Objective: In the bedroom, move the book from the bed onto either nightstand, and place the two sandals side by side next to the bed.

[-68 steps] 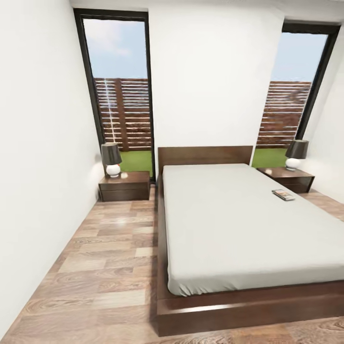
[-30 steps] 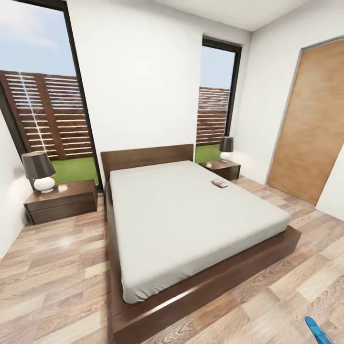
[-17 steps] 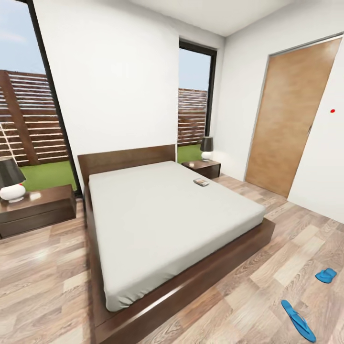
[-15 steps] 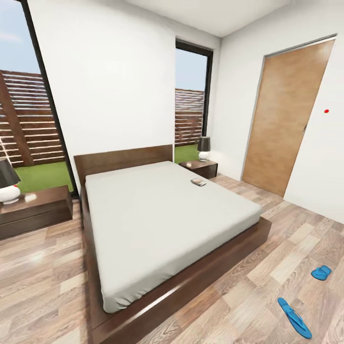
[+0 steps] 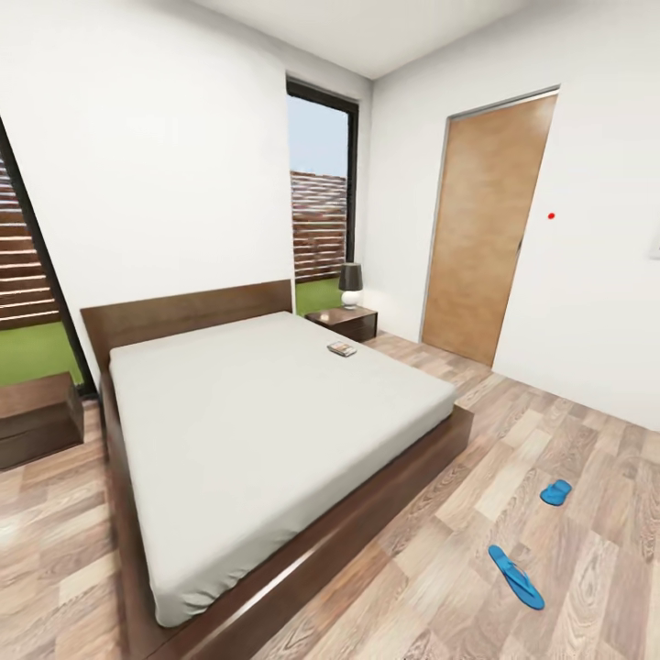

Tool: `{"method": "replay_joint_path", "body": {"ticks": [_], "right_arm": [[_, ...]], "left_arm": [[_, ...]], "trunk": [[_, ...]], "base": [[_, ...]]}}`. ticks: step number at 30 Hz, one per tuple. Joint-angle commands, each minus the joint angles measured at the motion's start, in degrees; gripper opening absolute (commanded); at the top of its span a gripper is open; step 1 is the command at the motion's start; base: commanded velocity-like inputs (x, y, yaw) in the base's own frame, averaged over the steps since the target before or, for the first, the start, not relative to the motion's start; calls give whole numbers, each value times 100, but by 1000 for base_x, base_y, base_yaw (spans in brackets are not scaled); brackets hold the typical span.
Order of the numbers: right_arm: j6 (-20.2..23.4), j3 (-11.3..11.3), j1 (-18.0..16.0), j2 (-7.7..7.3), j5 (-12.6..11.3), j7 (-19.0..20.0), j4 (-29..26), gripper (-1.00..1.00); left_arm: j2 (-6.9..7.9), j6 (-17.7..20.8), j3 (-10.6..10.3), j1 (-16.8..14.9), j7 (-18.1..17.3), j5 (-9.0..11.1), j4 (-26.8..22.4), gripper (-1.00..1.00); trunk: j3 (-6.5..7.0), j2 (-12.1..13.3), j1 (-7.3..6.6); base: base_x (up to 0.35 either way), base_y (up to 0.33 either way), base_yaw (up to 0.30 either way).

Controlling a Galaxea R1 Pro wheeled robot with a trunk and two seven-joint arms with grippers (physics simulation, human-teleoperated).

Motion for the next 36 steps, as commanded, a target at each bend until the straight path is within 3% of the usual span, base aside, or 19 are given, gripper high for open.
{"method": "replay_joint_path", "body": {"ticks": [1, 15, 28, 36], "right_arm": [[-3, -4, -1, -1, -2, 17, 0, 100], [-16, -5, 2, -35, 0, 18, 0, 100], [-28, -12, 7, -274, -7, 17, 0, 100], [-29, -13, 7, -316, -10, 17, 0, 100]], "left_arm": [[0, -20, -4, -2, 2, -3, 3, 100], [1, -32, -14, -2, 2, -4, 1, 100], [7, -38, -33, -2, -1, -4, -7, 100], [4, -170, -87, -2, -4, -106, -53, 100]], "trunk": [[-2, -2, 0], [32, -2, 0], [70, -2, 0], [105, -2, 0]], "base": [[0, 0, -295], [0, 0, -294], [0, 0, -289], [0, 0, -272]]}}
